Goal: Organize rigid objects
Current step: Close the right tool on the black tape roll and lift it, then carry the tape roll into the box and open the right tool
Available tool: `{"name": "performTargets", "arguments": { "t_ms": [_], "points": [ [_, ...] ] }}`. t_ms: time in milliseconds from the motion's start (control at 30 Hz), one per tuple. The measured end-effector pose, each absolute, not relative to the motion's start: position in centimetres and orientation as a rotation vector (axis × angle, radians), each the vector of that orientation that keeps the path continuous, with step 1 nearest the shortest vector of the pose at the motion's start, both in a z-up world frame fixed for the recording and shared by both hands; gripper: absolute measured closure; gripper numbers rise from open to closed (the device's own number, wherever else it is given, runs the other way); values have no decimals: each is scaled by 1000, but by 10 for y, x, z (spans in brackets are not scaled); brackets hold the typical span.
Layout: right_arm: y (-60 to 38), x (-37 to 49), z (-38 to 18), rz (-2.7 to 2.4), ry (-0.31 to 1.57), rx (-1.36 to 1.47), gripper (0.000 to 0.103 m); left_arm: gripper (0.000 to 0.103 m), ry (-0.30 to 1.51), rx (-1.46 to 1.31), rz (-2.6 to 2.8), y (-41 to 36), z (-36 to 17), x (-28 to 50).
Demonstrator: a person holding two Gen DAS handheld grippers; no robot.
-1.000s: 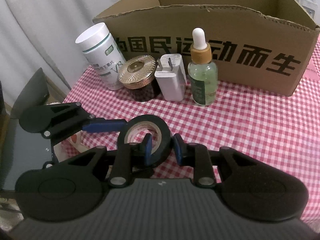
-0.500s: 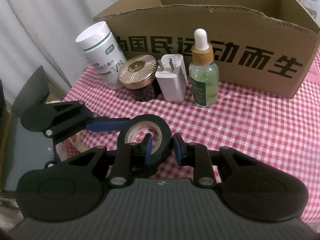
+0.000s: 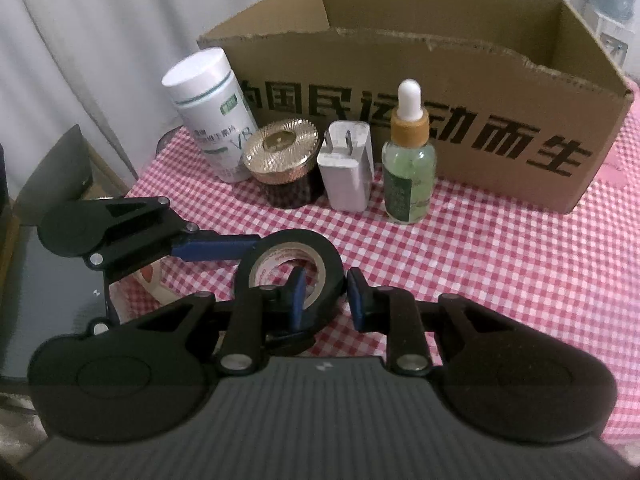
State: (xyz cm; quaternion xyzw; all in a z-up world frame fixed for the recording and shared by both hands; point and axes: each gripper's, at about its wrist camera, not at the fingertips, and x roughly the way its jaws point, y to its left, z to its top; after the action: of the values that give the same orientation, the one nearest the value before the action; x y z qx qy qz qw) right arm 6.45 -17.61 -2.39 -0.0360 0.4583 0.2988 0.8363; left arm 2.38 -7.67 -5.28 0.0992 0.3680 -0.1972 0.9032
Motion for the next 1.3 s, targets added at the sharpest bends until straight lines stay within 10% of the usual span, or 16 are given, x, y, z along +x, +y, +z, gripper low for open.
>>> {"name": "performTargets", "arguments": {
  "t_ms": [600, 1300],
  "points": [
    [-168, 124, 129, 702, 682, -102, 81, 37, 522, 297, -328, -62, 90, 86],
    [-141, 335, -7, 730, 1398, 144, 79, 37, 1333, 75, -361, -30, -10, 303]
  ]
}}
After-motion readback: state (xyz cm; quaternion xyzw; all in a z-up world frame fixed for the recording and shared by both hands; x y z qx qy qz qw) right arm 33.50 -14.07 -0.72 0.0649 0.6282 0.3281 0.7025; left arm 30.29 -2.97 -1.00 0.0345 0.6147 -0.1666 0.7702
